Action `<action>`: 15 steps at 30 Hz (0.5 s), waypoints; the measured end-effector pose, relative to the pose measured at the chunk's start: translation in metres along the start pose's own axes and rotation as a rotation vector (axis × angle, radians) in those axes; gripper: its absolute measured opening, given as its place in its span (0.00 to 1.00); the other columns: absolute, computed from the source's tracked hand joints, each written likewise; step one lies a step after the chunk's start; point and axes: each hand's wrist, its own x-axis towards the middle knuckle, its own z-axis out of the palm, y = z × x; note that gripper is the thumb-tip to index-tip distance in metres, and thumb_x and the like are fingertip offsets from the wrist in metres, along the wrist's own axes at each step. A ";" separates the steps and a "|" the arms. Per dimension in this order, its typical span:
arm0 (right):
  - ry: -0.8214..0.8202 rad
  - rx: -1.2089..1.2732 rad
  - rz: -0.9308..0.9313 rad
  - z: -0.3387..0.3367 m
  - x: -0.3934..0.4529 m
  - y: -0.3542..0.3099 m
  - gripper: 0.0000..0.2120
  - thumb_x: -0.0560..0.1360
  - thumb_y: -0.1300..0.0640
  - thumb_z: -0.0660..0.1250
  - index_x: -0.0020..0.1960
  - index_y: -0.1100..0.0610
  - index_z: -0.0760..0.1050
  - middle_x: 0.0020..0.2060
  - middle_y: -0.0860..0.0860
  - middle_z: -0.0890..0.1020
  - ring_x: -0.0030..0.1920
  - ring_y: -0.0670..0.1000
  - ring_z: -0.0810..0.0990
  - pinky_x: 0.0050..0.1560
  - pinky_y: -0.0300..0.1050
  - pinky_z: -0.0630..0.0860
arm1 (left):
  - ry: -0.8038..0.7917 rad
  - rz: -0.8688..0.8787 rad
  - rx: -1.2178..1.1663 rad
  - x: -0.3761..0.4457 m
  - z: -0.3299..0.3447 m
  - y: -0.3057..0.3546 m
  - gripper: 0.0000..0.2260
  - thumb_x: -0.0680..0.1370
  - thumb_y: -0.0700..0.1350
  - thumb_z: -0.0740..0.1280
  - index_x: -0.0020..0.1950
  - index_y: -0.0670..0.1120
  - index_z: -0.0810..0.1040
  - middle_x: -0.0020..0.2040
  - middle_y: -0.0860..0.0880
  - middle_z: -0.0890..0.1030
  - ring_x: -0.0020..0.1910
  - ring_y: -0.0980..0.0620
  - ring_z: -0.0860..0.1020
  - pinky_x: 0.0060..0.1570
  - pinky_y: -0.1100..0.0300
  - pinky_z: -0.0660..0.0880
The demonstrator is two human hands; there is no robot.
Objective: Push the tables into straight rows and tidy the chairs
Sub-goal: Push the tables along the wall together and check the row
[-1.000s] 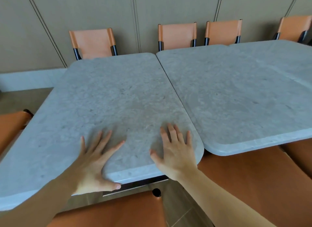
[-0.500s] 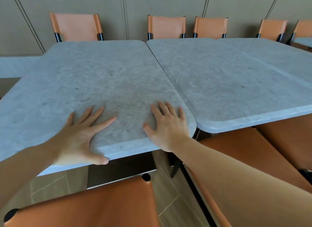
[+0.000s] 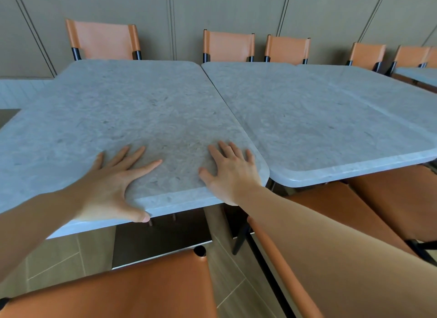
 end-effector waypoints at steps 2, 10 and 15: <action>0.013 -0.002 0.003 0.002 0.002 0.001 0.34 0.78 0.34 0.48 0.81 0.47 0.52 0.81 0.49 0.53 0.81 0.53 0.45 0.78 0.63 0.42 | 0.004 0.003 -0.012 0.002 0.001 -0.001 0.51 0.55 0.78 0.61 0.71 0.77 0.34 0.80 0.58 0.30 0.78 0.54 0.28 0.77 0.42 0.32; 0.013 -0.024 0.019 0.003 0.004 0.000 0.34 0.78 0.33 0.48 0.81 0.46 0.52 0.81 0.48 0.54 0.81 0.51 0.47 0.79 0.61 0.43 | 0.018 0.024 -0.052 0.002 0.003 -0.004 0.51 0.55 0.79 0.60 0.73 0.77 0.36 0.80 0.59 0.32 0.79 0.56 0.30 0.77 0.41 0.33; -0.007 -0.041 0.040 0.002 0.001 -0.001 0.34 0.78 0.34 0.48 0.81 0.46 0.51 0.81 0.47 0.52 0.81 0.50 0.46 0.79 0.60 0.43 | 0.059 -0.016 -0.086 -0.006 0.003 0.003 0.53 0.56 0.81 0.59 0.78 0.71 0.43 0.82 0.59 0.36 0.80 0.55 0.34 0.78 0.44 0.35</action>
